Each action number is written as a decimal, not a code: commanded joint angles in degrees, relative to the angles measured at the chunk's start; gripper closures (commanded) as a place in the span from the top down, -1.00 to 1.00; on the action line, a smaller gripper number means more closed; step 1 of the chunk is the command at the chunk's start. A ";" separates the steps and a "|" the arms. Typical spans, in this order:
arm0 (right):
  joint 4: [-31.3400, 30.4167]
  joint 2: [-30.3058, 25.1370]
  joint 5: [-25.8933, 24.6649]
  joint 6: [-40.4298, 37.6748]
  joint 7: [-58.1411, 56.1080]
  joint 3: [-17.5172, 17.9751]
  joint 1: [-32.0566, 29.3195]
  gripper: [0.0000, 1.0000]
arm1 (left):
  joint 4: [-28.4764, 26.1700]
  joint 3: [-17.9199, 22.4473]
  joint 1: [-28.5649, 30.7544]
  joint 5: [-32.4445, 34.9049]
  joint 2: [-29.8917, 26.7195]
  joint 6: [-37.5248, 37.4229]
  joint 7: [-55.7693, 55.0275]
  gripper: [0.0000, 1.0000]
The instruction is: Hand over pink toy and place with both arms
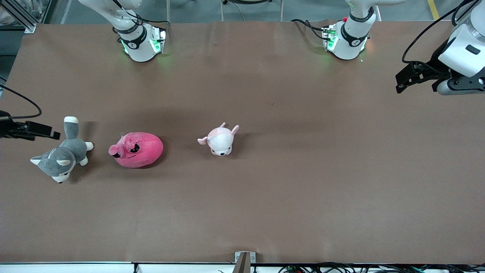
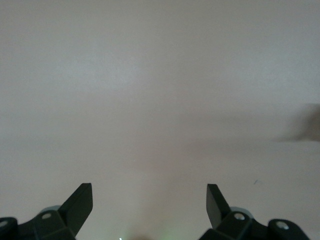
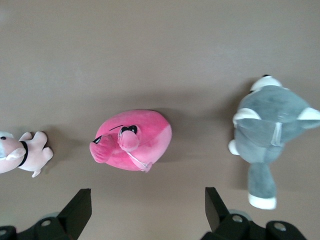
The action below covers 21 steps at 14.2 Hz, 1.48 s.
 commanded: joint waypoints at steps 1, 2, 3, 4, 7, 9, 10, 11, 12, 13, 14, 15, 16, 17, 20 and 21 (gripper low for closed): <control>-0.17 -2.07 -2.02 0.07 4.78 0.75 -0.01 1.00 | 0.28 0.33 0.17 -0.79 -0.43 0.66 0.73 1.00; 0.79 -2.07 -2.11 0.16 4.70 0.67 -0.10 1.00 | 0.28 0.33 0.17 -0.70 -0.34 0.92 0.73 1.00; 1.76 -2.07 -2.90 0.16 4.44 0.67 -0.10 1.00 | 0.28 0.33 0.17 -0.61 -0.43 1.01 0.73 1.00; 2.90 -1.98 -4.73 0.25 4.35 0.84 -0.10 1.00 | 0.37 0.33 0.17 -0.70 -0.43 1.01 0.64 1.00; 5.37 -2.06 -5.36 0.60 4.97 0.75 -0.01 1.00 | 0.46 0.33 0.17 -0.44 -0.43 1.01 0.73 1.00; 5.37 -2.85 -5.54 0.34 4.62 0.40 0.77 1.00 | 0.37 0.42 0.78 -0.26 -0.43 1.01 0.64 1.00; 4.94 -4.16 -6.24 0.77 4.70 0.23 2.09 1.00 | 0.37 0.42 1.48 -0.26 -0.52 0.84 0.64 1.00; 4.32 -5.39 -7.90 0.77 4.79 0.14 2.88 1.00 | 0.37 0.42 1.66 -0.26 -0.61 0.57 0.73 1.00; 3.10 -6.62 -9.31 0.86 4.96 0.14 3.33 1.00 | 0.28 0.42 1.75 -0.26 -0.69 0.40 0.64 1.00; 0.56 -8.64 -10.54 2.17 4.97 0.14 4.11 1.00 | 0.28 0.42 1.75 -0.26 -0.70 0.13 0.55 1.00; -1.98 -10.57 -11.16 4.27 4.97 0.14 4.38 1.00 | 0.28 0.42 1.75 -0.26 -0.78 -0.30 0.55 1.00; -4.18 -12.33 -11.25 5.60 4.97 0.14 4.39 1.00 | 0.28 0.42 1.75 -0.26 -0.87 -0.74 0.55 1.00; -4.21 -12.61 -11.25 5.09 4.97 0.49 4.30 1.00 | 0.28 0.42 2.01 -0.26 -0.96 -1.10 0.55 1.00; -4.12 -12.79 -11.25 4.56 5.23 0.40 4.30 1.00 | 0.11 0.42 2.01 -0.26 -1.13 -1.53 0.55 1.00; -8.40 -16.64 -11.25 4.55 5.85 0.49 4.21 1.00 | -0.16 0.33 2.01 -0.17 -1.22 -2.15 0.64 1.00; -10.69 -18.40 -11.25 5.25 5.85 0.49 4.21 1.00 | -0.16 0.25 2.01 -0.17 -1.31 -2.24 0.64 1.00</control>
